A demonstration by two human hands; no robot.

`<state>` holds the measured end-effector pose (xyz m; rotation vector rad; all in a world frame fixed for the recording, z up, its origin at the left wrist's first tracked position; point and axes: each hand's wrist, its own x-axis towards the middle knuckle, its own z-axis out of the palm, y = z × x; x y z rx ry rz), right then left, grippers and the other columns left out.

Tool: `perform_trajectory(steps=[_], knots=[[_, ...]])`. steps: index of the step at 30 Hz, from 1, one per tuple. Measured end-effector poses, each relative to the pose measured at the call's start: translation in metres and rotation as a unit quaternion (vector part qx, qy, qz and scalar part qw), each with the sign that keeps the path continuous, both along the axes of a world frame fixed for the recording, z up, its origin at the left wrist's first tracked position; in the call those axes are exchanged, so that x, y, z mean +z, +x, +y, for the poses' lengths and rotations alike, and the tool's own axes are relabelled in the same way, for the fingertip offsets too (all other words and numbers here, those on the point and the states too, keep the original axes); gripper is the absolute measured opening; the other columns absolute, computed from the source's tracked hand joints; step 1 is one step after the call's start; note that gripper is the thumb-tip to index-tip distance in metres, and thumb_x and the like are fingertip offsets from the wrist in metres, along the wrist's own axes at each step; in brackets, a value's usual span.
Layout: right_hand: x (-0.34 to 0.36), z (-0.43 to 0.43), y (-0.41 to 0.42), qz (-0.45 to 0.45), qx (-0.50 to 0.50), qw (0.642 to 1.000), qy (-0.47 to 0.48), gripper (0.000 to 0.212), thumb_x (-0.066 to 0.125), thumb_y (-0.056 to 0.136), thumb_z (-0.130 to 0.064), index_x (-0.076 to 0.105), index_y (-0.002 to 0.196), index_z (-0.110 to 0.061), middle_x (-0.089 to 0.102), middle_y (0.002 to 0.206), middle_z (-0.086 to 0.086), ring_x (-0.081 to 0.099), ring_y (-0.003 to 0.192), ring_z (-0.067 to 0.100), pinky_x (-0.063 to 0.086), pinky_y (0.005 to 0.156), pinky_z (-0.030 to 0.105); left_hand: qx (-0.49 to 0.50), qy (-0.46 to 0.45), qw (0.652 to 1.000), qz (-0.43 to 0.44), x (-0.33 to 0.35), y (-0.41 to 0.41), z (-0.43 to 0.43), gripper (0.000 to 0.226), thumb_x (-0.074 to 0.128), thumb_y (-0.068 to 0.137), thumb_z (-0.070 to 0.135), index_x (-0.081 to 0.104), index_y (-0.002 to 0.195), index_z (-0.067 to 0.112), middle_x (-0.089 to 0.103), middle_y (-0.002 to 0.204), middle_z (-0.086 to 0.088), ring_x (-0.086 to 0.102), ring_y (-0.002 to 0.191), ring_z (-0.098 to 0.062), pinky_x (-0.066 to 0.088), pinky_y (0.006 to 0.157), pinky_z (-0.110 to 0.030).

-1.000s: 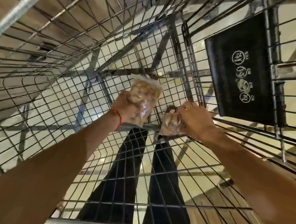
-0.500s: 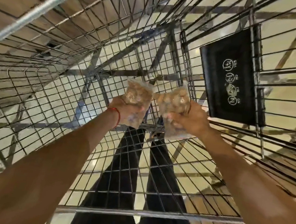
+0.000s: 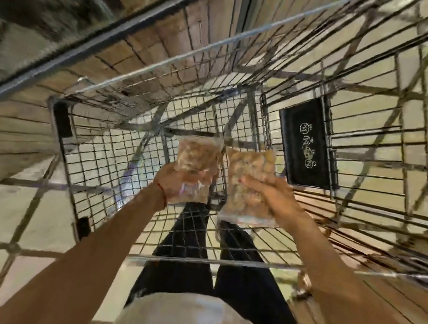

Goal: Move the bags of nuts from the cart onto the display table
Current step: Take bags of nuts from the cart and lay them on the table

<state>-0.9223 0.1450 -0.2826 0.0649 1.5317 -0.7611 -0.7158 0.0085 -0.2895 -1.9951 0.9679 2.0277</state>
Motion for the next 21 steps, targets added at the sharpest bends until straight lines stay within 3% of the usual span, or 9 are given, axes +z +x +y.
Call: perform_trajectory(steps=[3, 6, 8, 9, 11, 13, 16, 21], knots=[[0.028, 0.004, 0.006, 0.005, 0.021, 0.999, -0.036, 0.016, 0.082, 0.089, -0.026, 0.079, 0.105, -0.027, 0.082, 0.112, -0.003, 0.078, 0.104, 0.016, 0.059, 0.094, 0.046, 0.014, -0.043, 0.999, 0.018, 0.022, 0.017, 0.014, 0.020, 0.082, 0.081, 0.006, 0.072, 0.097, 0.013, 0.075, 0.094, -0.001, 0.071, 0.082, -0.021, 0.049, 0.047, -0.018], [0.050, 0.010, 0.011, 0.002, 0.040, 0.996, -0.077, 0.038, 0.086, 0.084, -0.038, 0.075, 0.119, -0.026, 0.080, 0.118, -0.004, 0.076, 0.110, 0.017, 0.051, 0.100, 0.045, 0.082, -0.083, 0.992, 0.057, 0.058, 0.028, 0.032, 0.021, 0.079, 0.086, 0.010, 0.073, 0.107, 0.010, 0.079, 0.088, -0.008, 0.070, 0.057, -0.013, 0.046, 0.039, -0.018], [0.060, 0.014, 0.013, -0.019, 0.046, 0.994, -0.096, 0.056, 0.092, 0.074, -0.049, 0.075, 0.123, -0.029, 0.079, 0.124, 0.001, 0.073, 0.119, 0.028, 0.048, 0.110, 0.053, 0.121, -0.109, 0.983, 0.086, 0.078, 0.037, 0.046, 0.021, 0.076, 0.089, 0.012, 0.072, 0.109, 0.010, 0.079, 0.091, -0.012, 0.073, 0.060, -0.014, 0.054, 0.047, -0.022], [0.066, 0.016, 0.014, -0.034, 0.043, 0.992, -0.110, 0.051, 0.092, 0.076, -0.046, 0.076, 0.121, -0.030, 0.078, 0.125, 0.004, 0.073, 0.119, 0.031, 0.048, 0.111, 0.054, 0.143, -0.120, 0.977, 0.101, 0.088, 0.042, 0.054, 0.023, 0.076, 0.089, 0.012, 0.071, 0.111, 0.008, 0.080, 0.096, -0.014, 0.075, 0.065, -0.016, 0.056, 0.051, -0.026], [0.078, 0.020, 0.017, -0.047, 0.048, 0.990, -0.126, 0.033, 0.088, 0.080, -0.039, 0.081, 0.111, -0.029, 0.080, 0.119, 0.006, 0.076, 0.112, 0.031, 0.051, 0.109, 0.054, 0.189, -0.141, 0.965, 0.118, 0.102, 0.055, 0.070, 0.031, 0.077, 0.087, 0.012, 0.070, 0.117, 0.009, 0.080, 0.104, -0.014, 0.078, 0.079, -0.023, 0.059, 0.060, -0.032], [0.090, 0.023, 0.021, -0.021, 0.067, 0.989, -0.129, 0.039, 0.091, 0.074, -0.042, 0.080, 0.107, -0.025, 0.082, 0.111, 0.005, 0.077, 0.108, 0.030, 0.053, 0.108, 0.056, 0.217, -0.147, 0.958, 0.119, 0.115, 0.068, 0.087, 0.037, 0.079, 0.084, 0.013, 0.069, 0.120, 0.012, 0.080, 0.106, -0.010, 0.078, 0.092, -0.030, 0.062, 0.067, -0.036], [0.109, 0.024, 0.029, -0.016, 0.087, 0.985, -0.146, 0.045, 0.091, 0.073, -0.037, 0.078, 0.112, -0.019, 0.082, 0.111, 0.008, 0.077, 0.109, 0.034, 0.057, 0.104, 0.057, 0.233, -0.158, 0.952, 0.120, 0.137, 0.087, 0.111, 0.034, 0.079, 0.086, 0.017, 0.069, 0.118, 0.015, 0.080, 0.103, -0.007, 0.079, 0.087, -0.023, 0.064, 0.069, -0.035], [0.146, 0.026, 0.054, -0.047, 0.156, 0.969, -0.188, 0.052, 0.094, 0.068, -0.024, 0.075, 0.116, -0.016, 0.082, 0.107, 0.008, 0.078, 0.099, 0.028, 0.062, 0.078, 0.036, 0.271, -0.183, 0.926, 0.187, 0.167, 0.120, 0.153, 0.057, 0.079, 0.078, 0.035, 0.068, 0.129, 0.012, 0.074, 0.121, -0.017, 0.073, 0.109, -0.036, 0.062, 0.090, -0.047]])
